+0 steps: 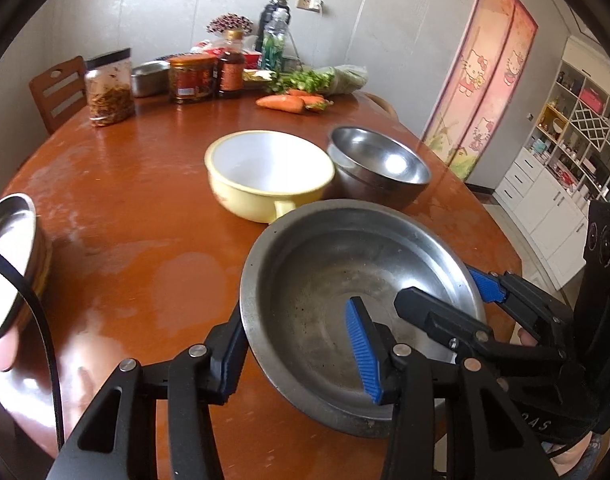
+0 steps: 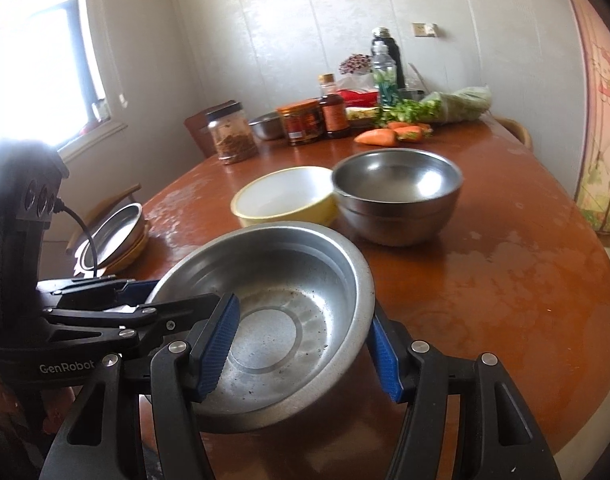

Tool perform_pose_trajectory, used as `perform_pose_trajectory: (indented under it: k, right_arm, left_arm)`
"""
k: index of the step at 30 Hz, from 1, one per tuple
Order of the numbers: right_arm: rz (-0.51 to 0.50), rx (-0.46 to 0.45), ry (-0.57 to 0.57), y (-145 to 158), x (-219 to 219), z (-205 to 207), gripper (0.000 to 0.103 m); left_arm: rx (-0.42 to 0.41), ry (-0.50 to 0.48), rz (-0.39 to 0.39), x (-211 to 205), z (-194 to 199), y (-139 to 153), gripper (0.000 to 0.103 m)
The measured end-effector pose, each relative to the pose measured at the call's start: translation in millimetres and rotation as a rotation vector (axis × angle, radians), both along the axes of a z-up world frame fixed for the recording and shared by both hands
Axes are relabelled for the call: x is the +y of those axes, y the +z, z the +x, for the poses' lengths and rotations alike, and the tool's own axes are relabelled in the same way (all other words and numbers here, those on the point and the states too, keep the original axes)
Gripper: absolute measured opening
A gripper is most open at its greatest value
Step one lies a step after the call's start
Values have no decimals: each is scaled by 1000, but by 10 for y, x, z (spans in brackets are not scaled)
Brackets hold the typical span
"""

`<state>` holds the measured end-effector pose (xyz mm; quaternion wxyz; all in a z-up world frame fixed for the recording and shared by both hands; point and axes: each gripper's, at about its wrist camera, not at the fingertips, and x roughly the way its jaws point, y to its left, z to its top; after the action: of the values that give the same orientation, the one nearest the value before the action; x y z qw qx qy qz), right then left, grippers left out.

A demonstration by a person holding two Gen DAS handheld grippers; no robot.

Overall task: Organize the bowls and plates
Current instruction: 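Lift the large steel bowl and carry it toward the stacked plates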

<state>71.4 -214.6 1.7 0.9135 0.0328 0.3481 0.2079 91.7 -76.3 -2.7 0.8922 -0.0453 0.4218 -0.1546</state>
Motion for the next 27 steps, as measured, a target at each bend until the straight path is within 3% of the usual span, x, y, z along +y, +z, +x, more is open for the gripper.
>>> perform_pose_trajectory:
  k: [15,27]
  right_arm:
    - [-50,13,89,-19,497,-137,64]
    - [-29,52,109,-107,612,-86,65]
  left_arm:
    - [17,59,19,380,-145,-99,47]
    - [18,77,-1,473,-131,-124,47]
